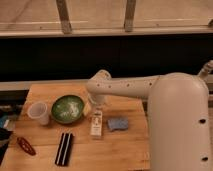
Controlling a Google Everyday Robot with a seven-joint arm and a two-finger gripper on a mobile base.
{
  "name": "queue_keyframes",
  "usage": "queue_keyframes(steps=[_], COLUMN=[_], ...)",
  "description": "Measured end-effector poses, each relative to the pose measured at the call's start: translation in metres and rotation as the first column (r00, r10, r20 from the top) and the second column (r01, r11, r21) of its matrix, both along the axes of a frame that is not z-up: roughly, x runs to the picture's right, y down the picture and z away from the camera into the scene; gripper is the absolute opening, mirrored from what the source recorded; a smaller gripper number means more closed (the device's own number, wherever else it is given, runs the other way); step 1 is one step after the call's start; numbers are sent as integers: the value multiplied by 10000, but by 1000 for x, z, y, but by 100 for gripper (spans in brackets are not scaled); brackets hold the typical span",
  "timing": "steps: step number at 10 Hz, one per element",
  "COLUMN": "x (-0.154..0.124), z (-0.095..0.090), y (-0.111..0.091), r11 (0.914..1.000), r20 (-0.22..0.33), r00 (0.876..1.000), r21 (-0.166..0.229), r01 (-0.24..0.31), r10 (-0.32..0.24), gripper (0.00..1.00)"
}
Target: Stand the bottle upright
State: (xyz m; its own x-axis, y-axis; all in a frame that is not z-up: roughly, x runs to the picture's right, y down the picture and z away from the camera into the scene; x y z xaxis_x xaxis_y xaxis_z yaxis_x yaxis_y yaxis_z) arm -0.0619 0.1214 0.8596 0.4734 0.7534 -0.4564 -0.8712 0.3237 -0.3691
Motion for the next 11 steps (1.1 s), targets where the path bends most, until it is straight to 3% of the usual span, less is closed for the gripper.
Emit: queue_keyframes(steps=[6,11], x=[7,17], z=[18,31], y=[-2,-1], r11=[9995,9964], r20=[-495,-1165], r00=[9983,9896], r21=[-27,93], r01=[-299,-844], r10=[298,849], gripper=[80,80])
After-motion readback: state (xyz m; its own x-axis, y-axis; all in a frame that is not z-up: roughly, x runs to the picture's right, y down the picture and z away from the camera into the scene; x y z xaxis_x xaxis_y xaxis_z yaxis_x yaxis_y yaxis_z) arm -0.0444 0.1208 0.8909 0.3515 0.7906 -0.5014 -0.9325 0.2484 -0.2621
